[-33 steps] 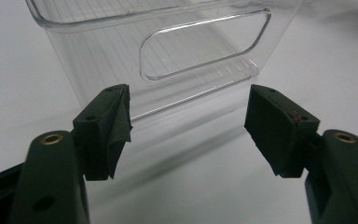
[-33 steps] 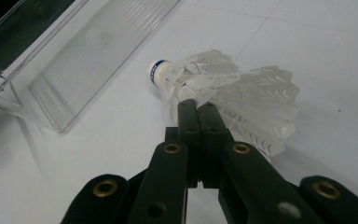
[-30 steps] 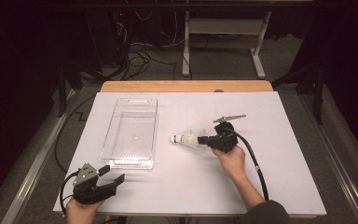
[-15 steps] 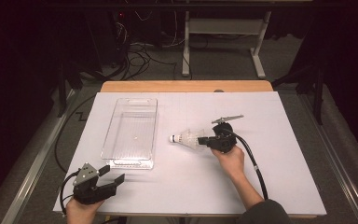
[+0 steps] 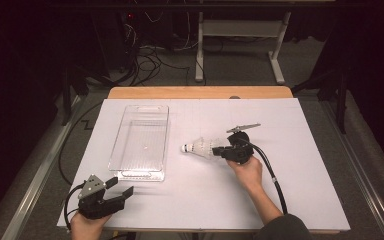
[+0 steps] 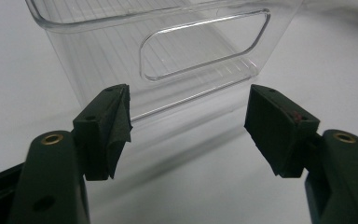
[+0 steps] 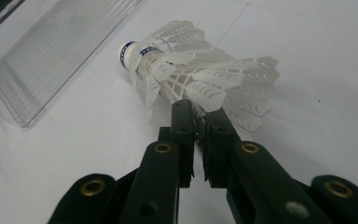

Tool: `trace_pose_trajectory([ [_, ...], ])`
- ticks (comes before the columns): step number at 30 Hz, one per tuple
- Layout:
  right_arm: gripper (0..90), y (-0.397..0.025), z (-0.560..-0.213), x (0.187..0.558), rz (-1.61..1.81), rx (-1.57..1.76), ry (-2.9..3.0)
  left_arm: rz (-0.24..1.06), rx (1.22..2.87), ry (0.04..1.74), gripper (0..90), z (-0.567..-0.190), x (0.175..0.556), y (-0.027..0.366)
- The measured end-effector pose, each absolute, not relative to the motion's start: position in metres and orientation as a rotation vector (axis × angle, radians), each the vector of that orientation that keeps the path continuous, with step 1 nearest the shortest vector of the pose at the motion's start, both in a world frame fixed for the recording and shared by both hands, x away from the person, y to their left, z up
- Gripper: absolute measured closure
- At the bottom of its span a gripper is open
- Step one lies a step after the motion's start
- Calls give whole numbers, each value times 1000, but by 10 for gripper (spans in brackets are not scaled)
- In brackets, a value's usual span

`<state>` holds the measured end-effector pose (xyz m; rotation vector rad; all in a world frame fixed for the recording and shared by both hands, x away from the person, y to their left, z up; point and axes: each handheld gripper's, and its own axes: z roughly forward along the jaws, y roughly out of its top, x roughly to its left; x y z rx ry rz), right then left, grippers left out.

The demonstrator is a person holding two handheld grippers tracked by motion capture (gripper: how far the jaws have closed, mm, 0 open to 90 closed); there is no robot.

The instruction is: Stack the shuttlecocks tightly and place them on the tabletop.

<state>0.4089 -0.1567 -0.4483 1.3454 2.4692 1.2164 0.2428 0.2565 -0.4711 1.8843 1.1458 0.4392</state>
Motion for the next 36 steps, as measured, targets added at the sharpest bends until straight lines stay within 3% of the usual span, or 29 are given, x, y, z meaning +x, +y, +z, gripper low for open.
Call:
trace_pose_trajectory([
  [5,788,-157,-448,408,1210,1349,2470,438,1886,1145,323,-471,243,256],
  [9,663,-158,-448,409,1203,1358,2466,438,1886,1145,323,-471,243,256],
  [15,561,-161,-446,406,1209,1357,2444,438,1887,1145,323,-471,243,256],
  [36,448,-171,-442,388,1202,1294,2395,416,1877,1138,323,-472,244,257],
])
